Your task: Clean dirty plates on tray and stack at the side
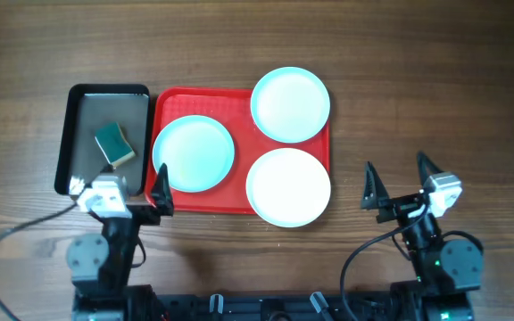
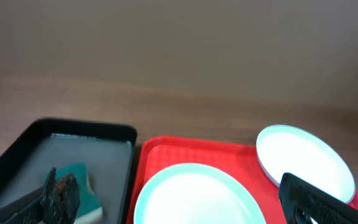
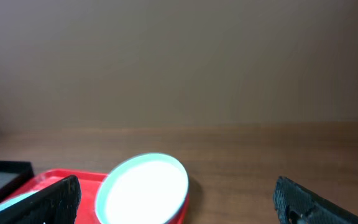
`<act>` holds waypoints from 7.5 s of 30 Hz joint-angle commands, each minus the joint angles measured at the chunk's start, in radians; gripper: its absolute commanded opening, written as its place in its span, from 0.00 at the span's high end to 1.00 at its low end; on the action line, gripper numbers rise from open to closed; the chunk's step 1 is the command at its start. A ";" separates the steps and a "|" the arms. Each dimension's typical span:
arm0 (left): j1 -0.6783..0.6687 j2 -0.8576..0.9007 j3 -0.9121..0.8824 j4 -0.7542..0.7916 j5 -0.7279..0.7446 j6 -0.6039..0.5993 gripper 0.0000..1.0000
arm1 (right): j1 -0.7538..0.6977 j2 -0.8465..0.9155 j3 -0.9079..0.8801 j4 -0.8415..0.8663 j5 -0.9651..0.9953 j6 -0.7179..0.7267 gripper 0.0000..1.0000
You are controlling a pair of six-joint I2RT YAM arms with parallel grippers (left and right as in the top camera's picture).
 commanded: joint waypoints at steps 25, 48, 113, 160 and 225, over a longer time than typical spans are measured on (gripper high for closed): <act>-0.006 1.313 1.130 -0.957 0.118 0.019 0.00 | -0.002 1.096 0.868 -0.506 -0.319 0.031 0.00; -0.003 1.330 1.205 -0.912 -0.307 -0.270 0.00 | 0.473 1.652 1.183 -0.520 -0.045 0.281 0.56; 0.115 1.741 1.167 -0.763 -0.278 -0.348 0.58 | 0.594 2.012 1.174 -0.312 -0.079 0.404 0.96; 0.150 1.724 0.999 -0.552 -0.229 -0.265 0.74 | 0.594 2.012 1.174 -0.308 -0.079 0.401 0.96; 0.157 1.700 0.981 -0.577 -0.210 -0.220 0.62 | 0.594 2.012 1.174 -0.302 -0.079 0.401 0.96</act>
